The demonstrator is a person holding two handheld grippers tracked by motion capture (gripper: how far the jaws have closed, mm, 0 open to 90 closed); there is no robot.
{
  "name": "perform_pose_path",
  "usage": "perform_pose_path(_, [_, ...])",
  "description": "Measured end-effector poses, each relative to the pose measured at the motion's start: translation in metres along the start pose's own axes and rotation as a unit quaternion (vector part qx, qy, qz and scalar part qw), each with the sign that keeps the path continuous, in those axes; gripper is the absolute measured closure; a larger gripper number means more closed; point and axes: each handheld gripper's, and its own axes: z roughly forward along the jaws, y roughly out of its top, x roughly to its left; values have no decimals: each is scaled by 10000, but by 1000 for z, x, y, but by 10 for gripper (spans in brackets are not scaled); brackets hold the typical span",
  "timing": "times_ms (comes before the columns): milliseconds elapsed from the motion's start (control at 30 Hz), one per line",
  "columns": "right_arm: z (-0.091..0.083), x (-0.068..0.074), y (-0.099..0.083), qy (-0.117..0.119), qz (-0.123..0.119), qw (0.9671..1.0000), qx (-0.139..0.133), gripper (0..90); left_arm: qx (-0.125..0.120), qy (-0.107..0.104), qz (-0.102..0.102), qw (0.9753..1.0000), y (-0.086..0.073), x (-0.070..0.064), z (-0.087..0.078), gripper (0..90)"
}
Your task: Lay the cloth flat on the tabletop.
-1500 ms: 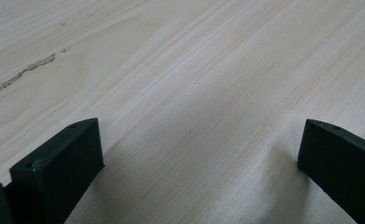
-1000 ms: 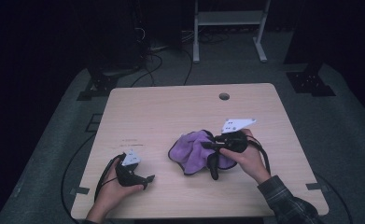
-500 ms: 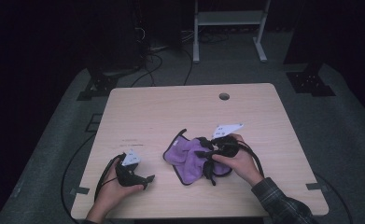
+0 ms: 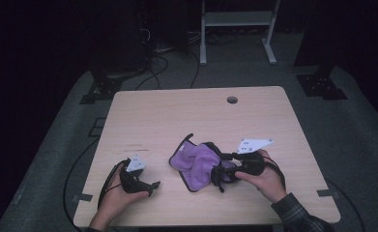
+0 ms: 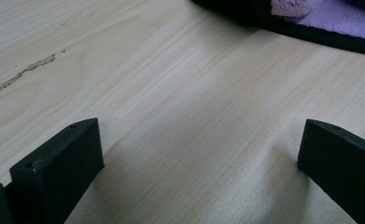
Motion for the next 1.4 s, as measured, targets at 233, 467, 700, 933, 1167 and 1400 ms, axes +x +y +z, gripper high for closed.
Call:
perform_pose_path(233, [0, 20, -6, -52, -293, 9996, -27, 443, 3, 1, -1, 10000, 0, 0, 0, 0])
perform_pose_path(467, [20, 30, -6, -357, -689, 9966, 262, 514, 1, 0, 1, 10000, 0, 0, 0, 0])
perform_pose_path(700, [23, 23, -7, -620, -604, 9955, 389, 797, -7, 19, -16, 10000, 0, 0, 0, 0])
perform_pose_path(933, [12, 12, -7, -542, -305, 9976, 320, 826, -111, -128, -160, 9997, 9, 2, -6, 131])
perform_pose_path(1167, [8, 6, -7, -513, -228, 9979, 337, 826, -555, -250, 217, 9979, 36, -10, -9, 195])
perform_pose_path(1400, [7, 4, -7, -514, -232, 9977, 363, 826, -753, -448, 490, 9949, 63, -18, 1, 274])
